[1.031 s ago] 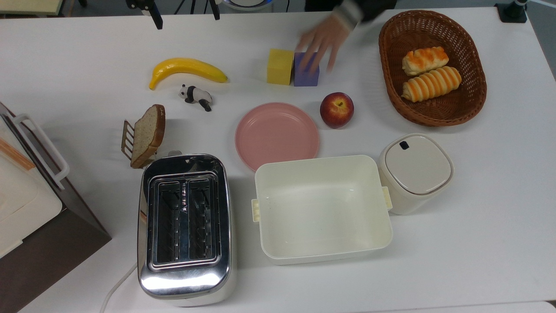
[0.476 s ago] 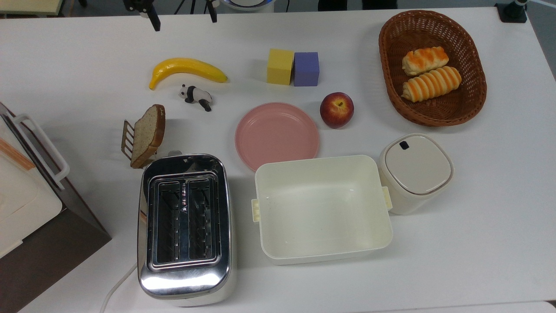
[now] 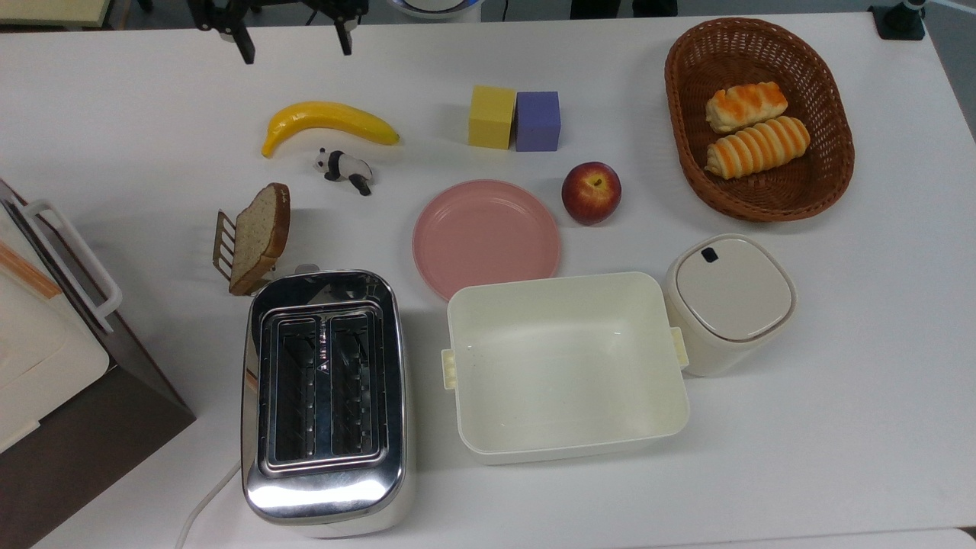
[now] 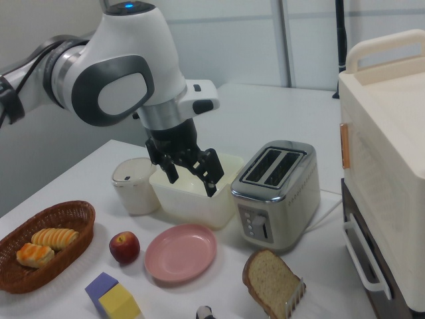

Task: Put the bread in the toaster
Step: 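Move the gripper down toward the bread slice in the metal rack, then close the gripper on the bread slice's crust edge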

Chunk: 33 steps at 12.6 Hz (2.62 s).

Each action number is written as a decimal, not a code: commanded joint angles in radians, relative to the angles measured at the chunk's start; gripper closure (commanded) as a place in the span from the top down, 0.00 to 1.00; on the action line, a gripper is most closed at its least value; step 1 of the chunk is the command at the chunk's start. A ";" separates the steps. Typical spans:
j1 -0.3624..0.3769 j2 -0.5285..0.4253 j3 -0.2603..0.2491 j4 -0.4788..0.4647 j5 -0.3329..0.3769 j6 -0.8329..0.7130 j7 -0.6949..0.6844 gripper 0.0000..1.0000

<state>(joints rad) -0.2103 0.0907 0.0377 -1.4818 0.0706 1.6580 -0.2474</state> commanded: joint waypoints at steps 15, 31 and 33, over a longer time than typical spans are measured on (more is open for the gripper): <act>0.015 0.147 -0.007 -0.023 -0.104 0.158 -0.093 1.00; 0.006 0.345 -0.007 -0.041 -0.253 0.189 -0.095 1.00; 0.005 0.356 -0.007 -0.043 -0.282 0.196 -0.093 1.00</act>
<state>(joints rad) -0.2074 0.4428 0.0369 -1.5027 -0.1720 1.8206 -0.3261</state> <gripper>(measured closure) 0.000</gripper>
